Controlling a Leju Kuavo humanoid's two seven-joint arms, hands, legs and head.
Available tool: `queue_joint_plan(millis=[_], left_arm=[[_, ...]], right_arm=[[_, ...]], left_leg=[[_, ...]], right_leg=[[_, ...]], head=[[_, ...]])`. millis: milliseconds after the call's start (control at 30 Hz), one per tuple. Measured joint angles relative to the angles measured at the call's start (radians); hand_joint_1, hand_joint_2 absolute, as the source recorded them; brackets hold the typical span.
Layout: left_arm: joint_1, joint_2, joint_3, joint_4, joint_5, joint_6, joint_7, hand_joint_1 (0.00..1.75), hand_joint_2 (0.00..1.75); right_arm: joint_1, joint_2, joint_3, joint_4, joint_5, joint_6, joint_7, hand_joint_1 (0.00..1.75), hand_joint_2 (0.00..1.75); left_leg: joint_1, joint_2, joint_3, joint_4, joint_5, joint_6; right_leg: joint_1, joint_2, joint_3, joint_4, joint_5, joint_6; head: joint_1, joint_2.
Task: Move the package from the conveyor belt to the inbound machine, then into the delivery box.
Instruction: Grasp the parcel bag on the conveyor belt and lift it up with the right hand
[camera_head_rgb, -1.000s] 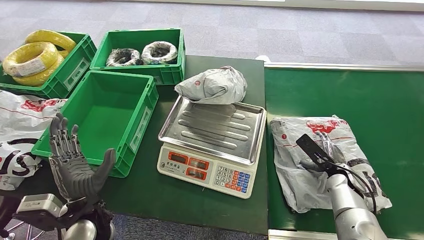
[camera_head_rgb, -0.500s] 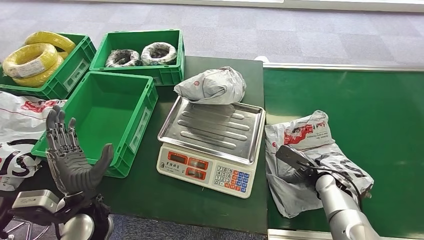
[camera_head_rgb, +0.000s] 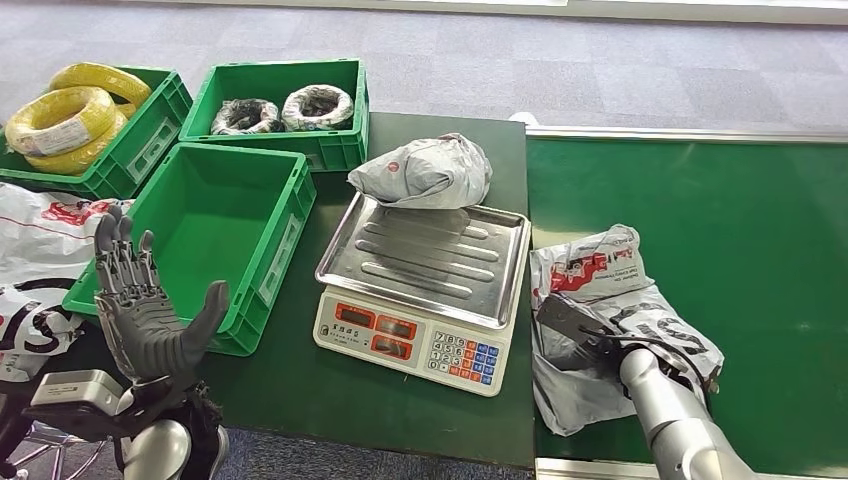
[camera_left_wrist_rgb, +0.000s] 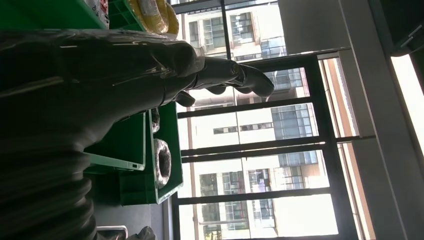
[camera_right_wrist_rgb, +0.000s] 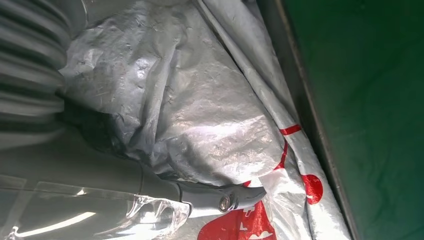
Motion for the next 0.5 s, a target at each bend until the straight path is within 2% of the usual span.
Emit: queue_joint_plan(millis=[67,100,200,233,400,500], left_arm=[[0.000,0.000,0.002,0.001,0.000,0.000,0.000,0.00,1.75],[0.000,0.000,0.003,0.001,0.000,-0.001,0.000,0.00,1.75],[0.000,-0.001,0.005,0.002,-0.002,-0.001,0.000,0.00,1.75],[0.001,-0.001,0.006,0.002,-0.003,0.000,0.000,0.00,1.75],[0.010,-0.001,0.012,0.002,-0.003,0.011,0.000,0.00,1.75],[0.026,-0.001,0.014,-0.004,-0.003,0.035,0.000,0.00,1.75]], right_arm=[[0.001,0.001,0.003,0.000,-0.003,0.001,-0.001,0.00,1.75],[0.001,0.002,0.006,0.000,-0.007,0.002,-0.001,0.12,1.75],[0.006,0.003,0.025,-0.002,-0.029,0.001,-0.002,1.40,1.75],[0.007,0.003,0.032,-0.004,-0.039,-0.001,-0.003,1.72,1.75],[0.009,0.003,0.064,-0.011,-0.104,-0.033,-0.010,1.75,1.75],[0.011,0.000,0.073,-0.036,-0.146,-0.110,-0.018,1.75,1.75]], left_leg=[[0.000,0.000,0.000,0.000,0.000,0.000],[0.000,0.000,0.000,0.000,0.000,0.000],[0.000,0.000,0.000,0.000,0.000,0.000],[0.000,0.000,0.000,0.000,0.000,0.000],[0.000,0.000,0.000,0.000,0.000,0.000],[0.000,0.000,-0.002,0.000,0.000,0.000]], right_leg=[[0.000,0.000,0.000,0.000,0.000,0.000],[0.000,0.000,0.000,0.000,0.000,0.000],[0.000,0.000,0.000,0.000,0.000,0.000],[0.000,0.000,0.000,0.000,0.000,0.000],[0.000,0.000,0.000,0.000,0.000,0.000],[0.000,0.000,0.000,0.000,0.000,0.000]], head=[[0.000,0.000],[0.000,0.000],[0.000,0.000],[0.000,0.000],[0.000,0.000],[0.000,0.000]])
